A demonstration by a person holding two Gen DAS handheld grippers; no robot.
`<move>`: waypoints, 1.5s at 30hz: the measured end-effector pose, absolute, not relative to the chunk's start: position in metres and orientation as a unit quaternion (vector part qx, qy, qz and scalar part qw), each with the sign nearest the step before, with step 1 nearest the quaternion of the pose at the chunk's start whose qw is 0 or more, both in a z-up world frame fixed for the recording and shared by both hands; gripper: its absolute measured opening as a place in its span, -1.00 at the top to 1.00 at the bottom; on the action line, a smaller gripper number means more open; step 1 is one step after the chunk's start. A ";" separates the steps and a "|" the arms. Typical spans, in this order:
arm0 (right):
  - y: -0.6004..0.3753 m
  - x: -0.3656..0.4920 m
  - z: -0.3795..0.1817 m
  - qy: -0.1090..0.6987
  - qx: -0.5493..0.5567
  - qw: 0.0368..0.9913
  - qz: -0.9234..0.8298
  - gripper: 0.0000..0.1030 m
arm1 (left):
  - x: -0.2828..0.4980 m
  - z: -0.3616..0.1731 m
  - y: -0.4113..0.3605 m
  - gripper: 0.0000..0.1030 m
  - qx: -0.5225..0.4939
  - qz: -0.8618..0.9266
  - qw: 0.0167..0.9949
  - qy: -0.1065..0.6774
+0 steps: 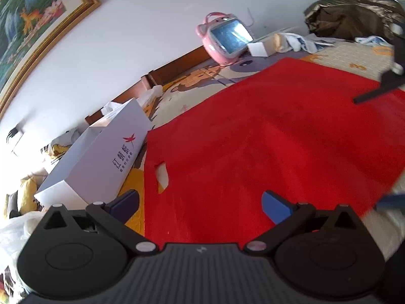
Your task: Fold shopping bag
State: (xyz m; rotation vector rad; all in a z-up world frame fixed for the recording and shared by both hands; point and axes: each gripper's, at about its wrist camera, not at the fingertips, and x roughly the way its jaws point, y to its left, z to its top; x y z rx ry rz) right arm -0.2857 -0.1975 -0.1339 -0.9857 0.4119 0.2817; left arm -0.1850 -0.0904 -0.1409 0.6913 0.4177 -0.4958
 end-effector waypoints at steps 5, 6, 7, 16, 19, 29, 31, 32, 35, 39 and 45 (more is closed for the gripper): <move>-0.193 -0.279 -0.132 0.215 -0.466 0.849 0.122 -0.72 | -0.190 -0.152 -0.093 -0.99 0.359 -0.229 0.884 0.193; -0.192 -0.277 -0.132 0.219 -0.466 0.849 0.120 -0.72 | -0.190 -0.152 -0.093 -0.99 0.358 -0.229 0.884 0.193; -0.191 -0.276 -0.132 0.223 -0.465 0.848 0.118 -0.72 | -0.189 -0.151 -0.092 -0.99 0.357 -0.230 0.884 0.195; -0.197 -0.274 -0.134 0.237 -0.411 0.875 0.096 -0.72 | -0.191 -0.152 -0.098 -0.99 0.376 -0.222 0.879 0.194; -0.201 -0.273 -0.134 0.236 -0.396 0.882 0.098 -0.72 | -0.189 -0.152 -0.097 -0.99 0.365 -0.219 0.883 0.199; -0.226 -0.278 -0.141 0.233 -0.255 0.930 0.127 0.26 | -0.180 -0.148 -0.085 -0.99 0.321 -0.231 0.892 0.219; -0.223 -0.276 -0.142 0.236 -0.241 0.933 0.127 0.72 | -0.181 -0.148 -0.086 -0.99 0.330 -0.224 0.892 0.214; -0.222 -0.274 -0.143 0.235 -0.237 0.934 0.125 0.74 | -0.182 -0.149 -0.086 -0.99 0.337 -0.218 0.891 0.211; -0.222 -0.271 -0.144 0.224 -0.220 0.942 0.121 0.83 | -0.188 -0.148 -0.087 -0.99 0.355 -0.209 0.890 0.196; -0.230 -0.272 -0.132 0.204 -0.187 0.955 0.110 0.87 | -0.201 -0.133 -0.082 -0.99 0.358 -0.218 0.894 0.158; -0.246 -0.272 -0.101 0.183 -0.124 0.967 0.123 0.87 | -0.210 -0.106 -0.070 -0.99 0.368 -0.193 0.904 0.103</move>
